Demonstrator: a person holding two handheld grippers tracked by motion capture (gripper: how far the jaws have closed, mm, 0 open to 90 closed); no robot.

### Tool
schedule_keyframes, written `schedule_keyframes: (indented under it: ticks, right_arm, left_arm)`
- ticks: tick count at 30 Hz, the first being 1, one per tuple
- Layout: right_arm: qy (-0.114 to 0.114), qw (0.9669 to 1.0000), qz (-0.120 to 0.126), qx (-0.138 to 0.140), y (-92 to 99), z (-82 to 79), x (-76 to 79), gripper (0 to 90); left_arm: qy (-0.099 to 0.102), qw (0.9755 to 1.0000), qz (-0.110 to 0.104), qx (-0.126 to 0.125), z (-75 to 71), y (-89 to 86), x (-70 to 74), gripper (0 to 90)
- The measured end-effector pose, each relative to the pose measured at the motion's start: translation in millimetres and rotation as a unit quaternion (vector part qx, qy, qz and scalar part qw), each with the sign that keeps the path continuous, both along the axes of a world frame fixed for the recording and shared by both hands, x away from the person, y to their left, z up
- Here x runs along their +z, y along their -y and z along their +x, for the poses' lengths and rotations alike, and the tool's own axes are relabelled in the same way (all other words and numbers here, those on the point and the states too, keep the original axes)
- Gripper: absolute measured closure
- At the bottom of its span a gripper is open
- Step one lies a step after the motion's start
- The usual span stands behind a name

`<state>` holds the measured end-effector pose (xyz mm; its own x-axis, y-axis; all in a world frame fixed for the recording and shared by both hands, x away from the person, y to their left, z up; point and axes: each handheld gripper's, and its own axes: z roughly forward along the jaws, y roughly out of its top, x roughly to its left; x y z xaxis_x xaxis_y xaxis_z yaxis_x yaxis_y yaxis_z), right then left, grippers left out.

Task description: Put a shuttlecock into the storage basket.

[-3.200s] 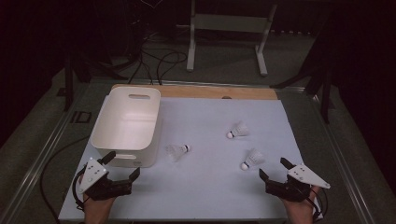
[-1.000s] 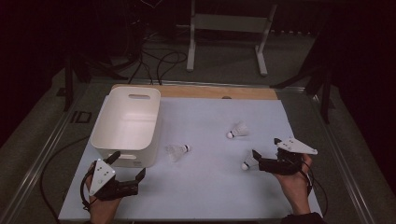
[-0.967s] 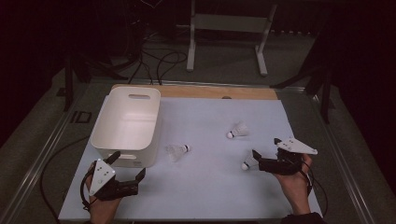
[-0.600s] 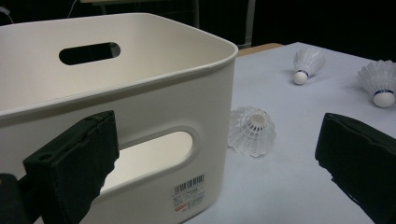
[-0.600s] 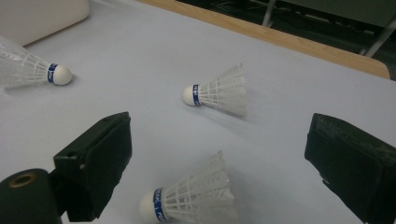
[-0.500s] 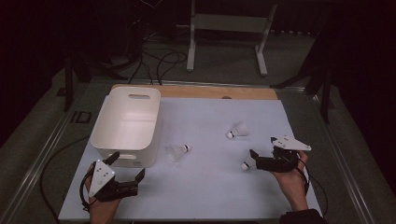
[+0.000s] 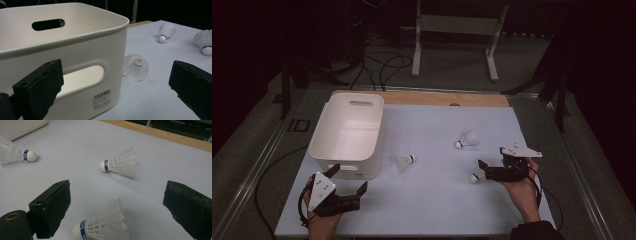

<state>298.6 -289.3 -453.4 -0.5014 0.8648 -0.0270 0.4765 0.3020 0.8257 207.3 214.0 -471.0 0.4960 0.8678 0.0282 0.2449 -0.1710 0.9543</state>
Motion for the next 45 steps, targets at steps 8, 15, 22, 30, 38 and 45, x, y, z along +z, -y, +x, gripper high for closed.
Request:
schedule_keyframes:
  ticks: [8,15,22,30,38,45]
  right_arm:
    - [-0.021,0.9998,0.002,0.006,2.2,3.0,-1.3,8.0]
    - [-0.047,0.9988,-0.005,0.012,2.0,6.8,-5.9,8.5]
    - [-0.079,0.9966,-0.018,0.020,-2.9,10.7,-12.1,13.4]
    - [-0.097,0.9946,-0.023,0.030,-5.2,11.4,-16.5,17.7]
    - [-0.113,0.9922,-0.036,0.039,-9.3,11.5,-20.7,25.3]
    - [-0.124,0.9910,-0.039,0.033,-12.8,12.2,-25.7,41.0]
  left_arm:
    - [0.000,1.0000,0.003,-0.003,1.4,0.7,-1.7,0.2]
    - [0.000,1.0000,0.003,-0.002,1.9,1.3,-2.7,0.2]
    - [0.000,1.0000,0.001,0.000,1.8,-0.6,-3.3,0.2]
    - [0.000,1.0000,0.004,0.003,1.1,-0.4,-4.1,0.2]
    - [0.002,1.0000,0.007,0.004,0.4,-0.5,-4.1,0.2]
    - [0.005,1.0000,0.005,0.006,-1.2,-1.4,-3.9,0.2]
